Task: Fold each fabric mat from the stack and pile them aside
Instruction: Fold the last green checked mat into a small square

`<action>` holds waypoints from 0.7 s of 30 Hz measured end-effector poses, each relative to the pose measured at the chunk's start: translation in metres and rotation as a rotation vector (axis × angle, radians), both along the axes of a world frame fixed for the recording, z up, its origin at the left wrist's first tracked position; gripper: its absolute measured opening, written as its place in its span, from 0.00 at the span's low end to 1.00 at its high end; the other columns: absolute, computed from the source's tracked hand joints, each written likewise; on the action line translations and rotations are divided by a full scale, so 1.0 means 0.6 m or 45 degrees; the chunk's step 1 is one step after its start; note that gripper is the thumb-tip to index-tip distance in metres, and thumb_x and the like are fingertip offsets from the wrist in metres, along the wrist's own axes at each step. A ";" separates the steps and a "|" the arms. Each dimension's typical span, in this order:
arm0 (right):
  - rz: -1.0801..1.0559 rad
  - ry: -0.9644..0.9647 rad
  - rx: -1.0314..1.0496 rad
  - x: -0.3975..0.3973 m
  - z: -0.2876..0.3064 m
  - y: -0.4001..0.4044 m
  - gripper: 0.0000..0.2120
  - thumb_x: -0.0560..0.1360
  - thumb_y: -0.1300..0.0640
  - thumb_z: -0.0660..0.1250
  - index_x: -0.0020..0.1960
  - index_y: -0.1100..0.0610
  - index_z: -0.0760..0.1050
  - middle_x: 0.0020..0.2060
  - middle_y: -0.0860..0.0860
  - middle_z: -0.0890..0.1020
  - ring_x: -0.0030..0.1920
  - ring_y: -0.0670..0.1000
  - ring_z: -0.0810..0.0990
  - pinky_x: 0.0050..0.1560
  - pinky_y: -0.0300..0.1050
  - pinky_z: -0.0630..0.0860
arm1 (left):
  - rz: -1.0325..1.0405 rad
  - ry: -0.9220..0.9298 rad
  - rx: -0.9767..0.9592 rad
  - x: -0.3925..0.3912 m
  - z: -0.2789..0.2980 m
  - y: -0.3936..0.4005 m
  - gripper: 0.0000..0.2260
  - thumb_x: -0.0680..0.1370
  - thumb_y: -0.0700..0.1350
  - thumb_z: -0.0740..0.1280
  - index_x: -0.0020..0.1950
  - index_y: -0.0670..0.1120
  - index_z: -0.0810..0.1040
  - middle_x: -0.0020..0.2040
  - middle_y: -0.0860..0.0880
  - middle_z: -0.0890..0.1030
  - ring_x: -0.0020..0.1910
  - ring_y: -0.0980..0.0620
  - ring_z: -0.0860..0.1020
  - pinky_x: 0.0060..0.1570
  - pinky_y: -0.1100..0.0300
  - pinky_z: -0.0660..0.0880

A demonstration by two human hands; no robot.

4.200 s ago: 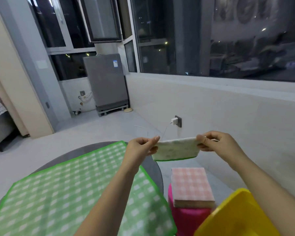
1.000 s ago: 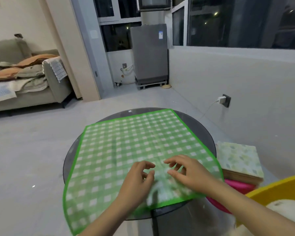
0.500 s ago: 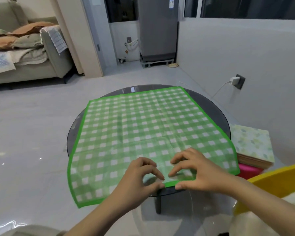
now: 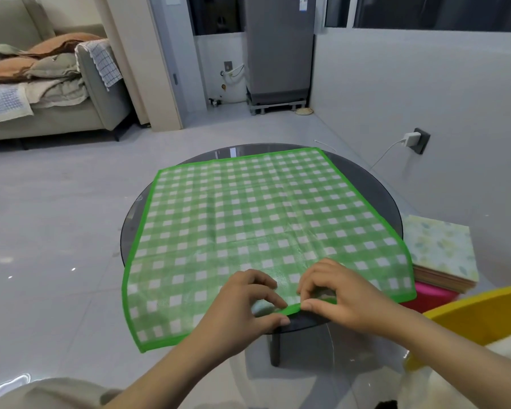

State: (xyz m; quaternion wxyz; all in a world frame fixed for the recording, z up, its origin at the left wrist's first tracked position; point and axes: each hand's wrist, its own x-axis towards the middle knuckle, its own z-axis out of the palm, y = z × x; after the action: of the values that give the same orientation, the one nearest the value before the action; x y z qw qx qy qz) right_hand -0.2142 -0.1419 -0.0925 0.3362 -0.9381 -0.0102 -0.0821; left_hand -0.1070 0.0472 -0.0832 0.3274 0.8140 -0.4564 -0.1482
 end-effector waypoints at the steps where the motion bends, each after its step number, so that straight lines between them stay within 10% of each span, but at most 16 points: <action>1: -0.001 0.005 0.005 0.001 0.002 0.000 0.06 0.69 0.41 0.63 0.38 0.42 0.74 0.42 0.40 0.78 0.50 0.41 0.73 0.51 0.31 0.68 | 0.007 -0.013 -0.002 0.001 0.002 -0.001 0.08 0.69 0.54 0.75 0.46 0.56 0.84 0.51 0.66 0.73 0.57 0.67 0.69 0.54 0.78 0.63; 21: -0.369 -0.676 -0.416 0.015 0.090 0.005 0.13 0.71 0.44 0.62 0.38 0.49 0.82 0.34 0.40 0.81 0.38 0.42 0.75 0.41 0.40 0.71 | 0.282 -0.639 -0.131 0.028 0.109 0.023 0.09 0.78 0.53 0.63 0.46 0.52 0.82 0.43 0.55 0.80 0.42 0.53 0.77 0.38 0.61 0.69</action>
State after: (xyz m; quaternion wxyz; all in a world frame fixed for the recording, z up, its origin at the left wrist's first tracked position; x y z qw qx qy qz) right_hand -0.2054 -0.1390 -0.0386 0.1521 -0.9172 0.0230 -0.3676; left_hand -0.0903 0.0608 -0.0177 0.2591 0.8525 -0.4384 0.1181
